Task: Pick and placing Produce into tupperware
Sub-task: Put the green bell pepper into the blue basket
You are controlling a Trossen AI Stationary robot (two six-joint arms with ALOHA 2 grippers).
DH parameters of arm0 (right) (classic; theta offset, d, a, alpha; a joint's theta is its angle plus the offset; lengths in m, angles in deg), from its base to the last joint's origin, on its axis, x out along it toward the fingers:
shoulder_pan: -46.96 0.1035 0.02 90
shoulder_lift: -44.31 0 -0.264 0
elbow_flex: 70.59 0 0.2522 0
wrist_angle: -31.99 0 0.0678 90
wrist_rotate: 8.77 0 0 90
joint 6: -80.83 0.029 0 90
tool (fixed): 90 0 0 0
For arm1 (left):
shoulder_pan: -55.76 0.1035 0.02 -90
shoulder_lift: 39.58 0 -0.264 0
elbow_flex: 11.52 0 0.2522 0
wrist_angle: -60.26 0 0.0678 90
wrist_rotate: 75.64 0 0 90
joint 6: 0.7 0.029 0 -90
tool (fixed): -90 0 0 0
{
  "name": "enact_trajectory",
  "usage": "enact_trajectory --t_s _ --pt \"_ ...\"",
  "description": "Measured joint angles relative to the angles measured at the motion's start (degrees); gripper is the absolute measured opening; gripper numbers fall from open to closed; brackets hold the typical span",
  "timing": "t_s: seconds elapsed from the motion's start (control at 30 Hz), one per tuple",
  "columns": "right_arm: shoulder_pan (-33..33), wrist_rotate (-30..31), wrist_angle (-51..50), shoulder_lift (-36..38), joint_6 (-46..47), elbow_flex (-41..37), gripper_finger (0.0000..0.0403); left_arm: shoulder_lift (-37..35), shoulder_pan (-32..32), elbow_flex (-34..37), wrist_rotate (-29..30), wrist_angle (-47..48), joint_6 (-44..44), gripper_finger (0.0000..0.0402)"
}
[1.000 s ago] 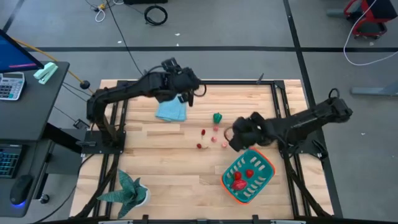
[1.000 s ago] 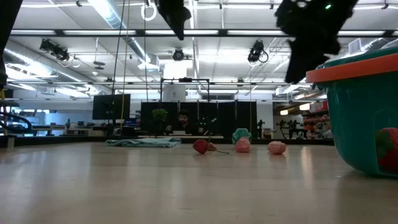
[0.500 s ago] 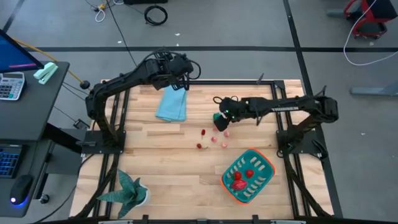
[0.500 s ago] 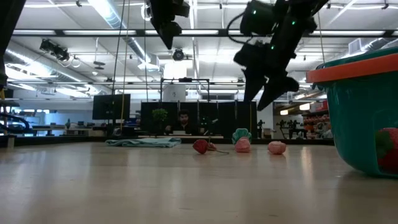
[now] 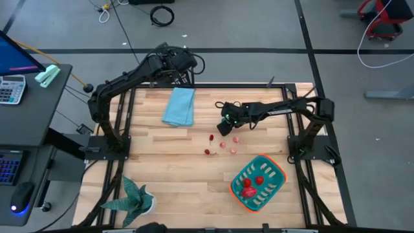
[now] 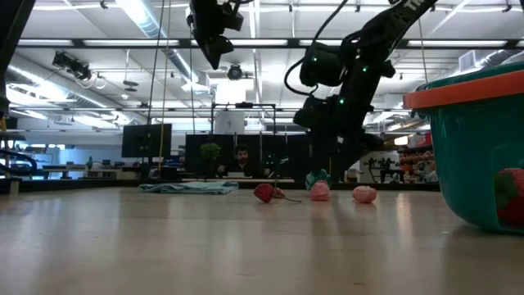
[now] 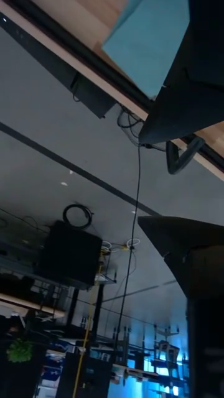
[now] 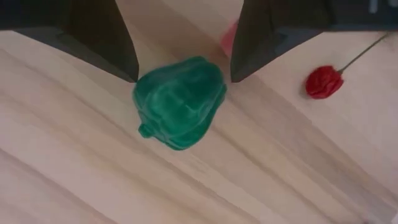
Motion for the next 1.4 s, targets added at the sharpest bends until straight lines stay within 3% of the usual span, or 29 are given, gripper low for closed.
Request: enact_trajectory --t_s 0.33,0.77,1.0,1.17,1.4 --pt "-1.08 2.10 4.30 -0.45 -0.18 0.04 0.0264 0.00 0.23 0.00 0.00 -0.02 -0.03 0.0200" --pt "-2.58 1.98 6.98 -6.51 -4.47 0.07 0.0264 0.00 0.08 0.00 -0.01 0.04 -0.08 0.0196" --pt "-2.58 1.69 7.32 -6.19 -4.52 0.04 0.0262 0.00 0.17 0.00 -0.01 -0.03 -0.08 0.0193" --pt "-2.47 0.70 7.24 -5.57 -4.62 0.15 0.0239 0.00 0.17 0.02 -0.02 -0.07 -0.13 0.0192" --pt "-1.88 0.24 6.55 -0.61 -5.51 0.17 0.0223 0.00 0.17 0.02 -0.02 -0.07 -0.15 0.0189"
